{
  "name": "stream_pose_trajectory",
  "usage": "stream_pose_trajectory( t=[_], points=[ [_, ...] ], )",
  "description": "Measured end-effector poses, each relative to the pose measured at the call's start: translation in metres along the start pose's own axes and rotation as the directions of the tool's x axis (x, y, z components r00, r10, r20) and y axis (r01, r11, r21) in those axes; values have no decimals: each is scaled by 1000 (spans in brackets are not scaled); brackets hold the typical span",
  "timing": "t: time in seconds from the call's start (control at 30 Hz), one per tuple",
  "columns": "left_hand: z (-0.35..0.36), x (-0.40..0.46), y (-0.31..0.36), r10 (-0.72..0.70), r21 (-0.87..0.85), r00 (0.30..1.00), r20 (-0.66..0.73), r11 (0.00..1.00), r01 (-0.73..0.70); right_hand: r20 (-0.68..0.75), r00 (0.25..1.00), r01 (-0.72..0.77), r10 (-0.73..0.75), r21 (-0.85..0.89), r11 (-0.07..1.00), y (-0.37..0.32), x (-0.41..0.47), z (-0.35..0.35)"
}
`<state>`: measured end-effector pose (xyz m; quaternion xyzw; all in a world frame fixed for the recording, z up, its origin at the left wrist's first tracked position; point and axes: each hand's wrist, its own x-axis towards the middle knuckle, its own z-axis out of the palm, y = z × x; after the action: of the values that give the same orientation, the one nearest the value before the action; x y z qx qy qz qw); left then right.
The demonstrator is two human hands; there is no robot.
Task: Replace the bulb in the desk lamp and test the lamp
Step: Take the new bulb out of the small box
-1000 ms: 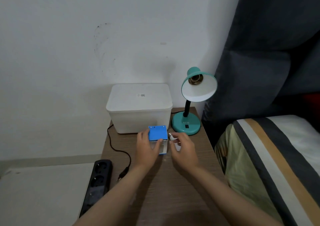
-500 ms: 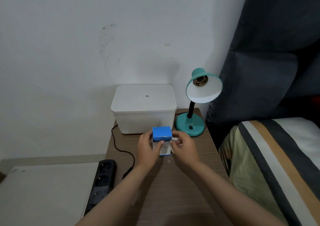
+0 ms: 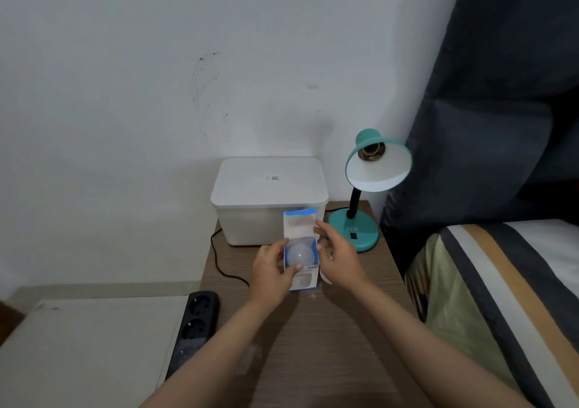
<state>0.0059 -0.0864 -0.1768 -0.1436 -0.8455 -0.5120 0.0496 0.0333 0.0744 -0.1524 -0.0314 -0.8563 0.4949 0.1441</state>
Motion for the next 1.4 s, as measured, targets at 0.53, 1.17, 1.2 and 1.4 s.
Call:
stream_pose_trajectory(
  t=[0.53,1.17,1.2,1.4],
  points=[
    [-24,27,1,-169,2,898,407,983,184,205,977,119,-54,-320,940,-6,16,-4],
    [-25,21,1,-155,-63,910,384,979,193,271,961,-11,61,-180,984,-25,38,-18],
    [-25,21,1,-155,-57,911,383,980,191,229,972,-20,50,-131,991,-25,37,-20],
    [-26,19,6,-159,-36,916,368,982,185,43,997,-74,65,235,969,-34,35,-29]
  ],
)
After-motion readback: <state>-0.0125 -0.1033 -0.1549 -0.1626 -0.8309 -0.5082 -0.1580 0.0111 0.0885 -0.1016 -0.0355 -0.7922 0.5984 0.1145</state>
